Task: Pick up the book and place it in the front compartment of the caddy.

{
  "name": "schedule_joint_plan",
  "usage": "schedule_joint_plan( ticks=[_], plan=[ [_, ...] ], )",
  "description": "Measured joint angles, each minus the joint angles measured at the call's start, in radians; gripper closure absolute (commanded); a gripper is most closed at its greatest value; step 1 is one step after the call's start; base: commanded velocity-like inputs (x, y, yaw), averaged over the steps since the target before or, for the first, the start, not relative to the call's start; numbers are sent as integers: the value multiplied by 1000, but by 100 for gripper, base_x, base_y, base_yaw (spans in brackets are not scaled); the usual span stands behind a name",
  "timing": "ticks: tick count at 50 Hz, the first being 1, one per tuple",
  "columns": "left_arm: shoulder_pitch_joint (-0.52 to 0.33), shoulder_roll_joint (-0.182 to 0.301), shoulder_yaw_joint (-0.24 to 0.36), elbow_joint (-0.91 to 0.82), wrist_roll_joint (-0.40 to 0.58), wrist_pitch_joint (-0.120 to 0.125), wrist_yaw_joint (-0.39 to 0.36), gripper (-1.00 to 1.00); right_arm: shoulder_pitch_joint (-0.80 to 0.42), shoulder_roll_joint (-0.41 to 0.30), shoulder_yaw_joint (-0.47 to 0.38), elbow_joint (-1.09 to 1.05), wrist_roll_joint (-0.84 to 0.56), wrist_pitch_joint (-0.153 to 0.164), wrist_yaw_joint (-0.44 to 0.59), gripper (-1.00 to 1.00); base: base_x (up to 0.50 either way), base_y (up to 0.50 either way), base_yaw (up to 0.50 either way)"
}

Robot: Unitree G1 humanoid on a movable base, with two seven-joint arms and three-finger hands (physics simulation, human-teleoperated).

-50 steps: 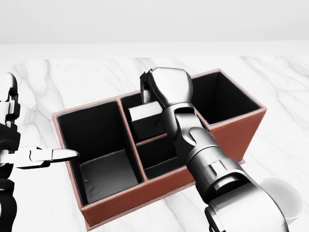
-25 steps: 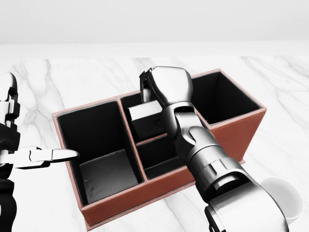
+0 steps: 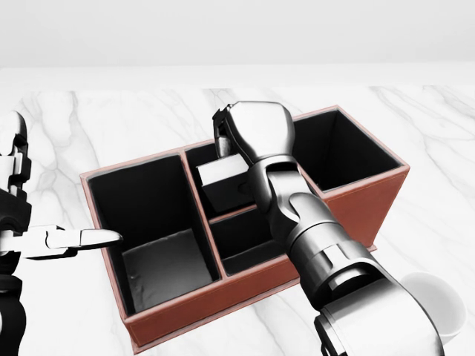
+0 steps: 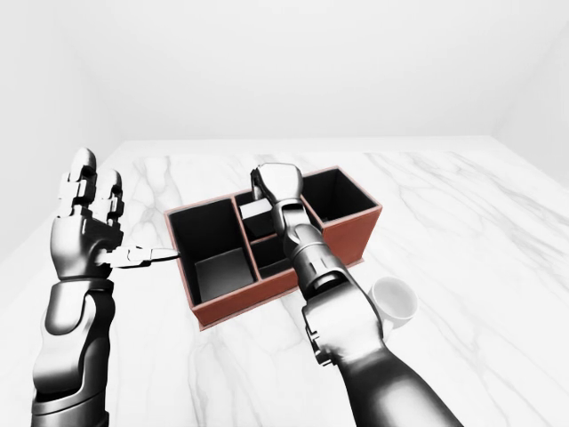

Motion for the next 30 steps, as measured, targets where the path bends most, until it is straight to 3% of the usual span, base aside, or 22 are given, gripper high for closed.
schedule_joint_plan(
  ticks=[7, 8, 9, 30],
  plan=[
    [1, -1, -2, 1, 1, 0, 0, -100, 0, -1, 1, 1, -9, 0, 0, 100, 0, 0, 0],
    [1, -1, -2, 1, 1, 0, 0, -100, 1, -1, 1, 1, -10, 0, 0, -7, 0, 0, 0],
    [2, -1, -2, 1, 1, 0, 0, -100, 0, -1, 1, 1, -13, 0, 0, -100, 0, 0, 0],
    [3, -3, -6, 5, 4, 0, -2, -100, -7, -3, -11, -4, -39, 0, 0, -100, 0, 0, 0]
  ],
)
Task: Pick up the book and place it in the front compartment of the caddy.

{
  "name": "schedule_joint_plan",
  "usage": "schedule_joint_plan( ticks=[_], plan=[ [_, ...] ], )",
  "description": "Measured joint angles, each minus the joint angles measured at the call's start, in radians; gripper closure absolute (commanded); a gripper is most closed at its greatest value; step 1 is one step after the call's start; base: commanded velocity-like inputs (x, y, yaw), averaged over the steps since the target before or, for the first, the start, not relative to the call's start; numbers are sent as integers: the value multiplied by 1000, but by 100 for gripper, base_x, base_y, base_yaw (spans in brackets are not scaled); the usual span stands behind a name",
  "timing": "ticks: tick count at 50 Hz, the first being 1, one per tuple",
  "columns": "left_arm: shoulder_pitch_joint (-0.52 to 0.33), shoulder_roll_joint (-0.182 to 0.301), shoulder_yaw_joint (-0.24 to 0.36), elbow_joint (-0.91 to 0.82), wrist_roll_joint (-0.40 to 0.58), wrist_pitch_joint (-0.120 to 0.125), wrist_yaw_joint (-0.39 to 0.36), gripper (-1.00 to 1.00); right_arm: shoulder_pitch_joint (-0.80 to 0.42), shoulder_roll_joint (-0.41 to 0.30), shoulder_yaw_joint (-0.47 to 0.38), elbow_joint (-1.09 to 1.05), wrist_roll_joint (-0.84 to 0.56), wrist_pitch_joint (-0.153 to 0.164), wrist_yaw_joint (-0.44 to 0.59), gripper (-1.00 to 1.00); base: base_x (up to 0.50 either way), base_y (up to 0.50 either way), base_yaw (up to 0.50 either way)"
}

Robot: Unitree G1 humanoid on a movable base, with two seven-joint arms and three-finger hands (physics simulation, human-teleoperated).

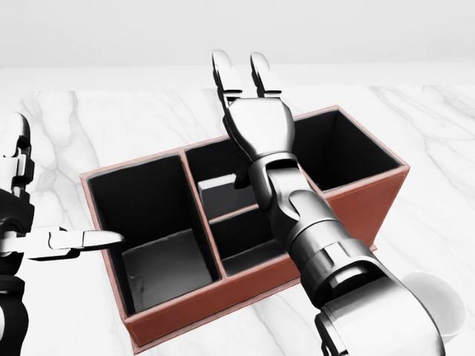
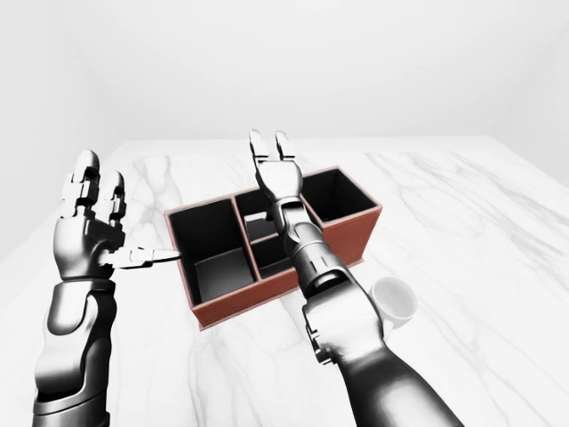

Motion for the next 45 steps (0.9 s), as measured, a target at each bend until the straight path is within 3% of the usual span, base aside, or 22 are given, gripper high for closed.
schedule_joint_plan(
  ticks=[12, 28, 36, 45],
  plan=[
    [-1, 0, 2, -1, 0, 0, -1, -100, 4, -4, -12, 0, 21, 0, 0, -100, 0, 0, 0],
    [-6, 4, 8, 3, -4, 0, 3, -100, 14, -36, -59, -82, 198, 0, 0, -100, 0, 0, 0],
    [-6, 4, 6, 10, -2, 0, 4, -100, 56, -53, -76, -220, 290, 0, 13, -100, 0, 0, 0],
    [-4, 3, 2, 19, 2, 0, 3, -100, 148, -52, -84, -483, 362, 0, 95, -100, 0, 0, 0]
  ],
)
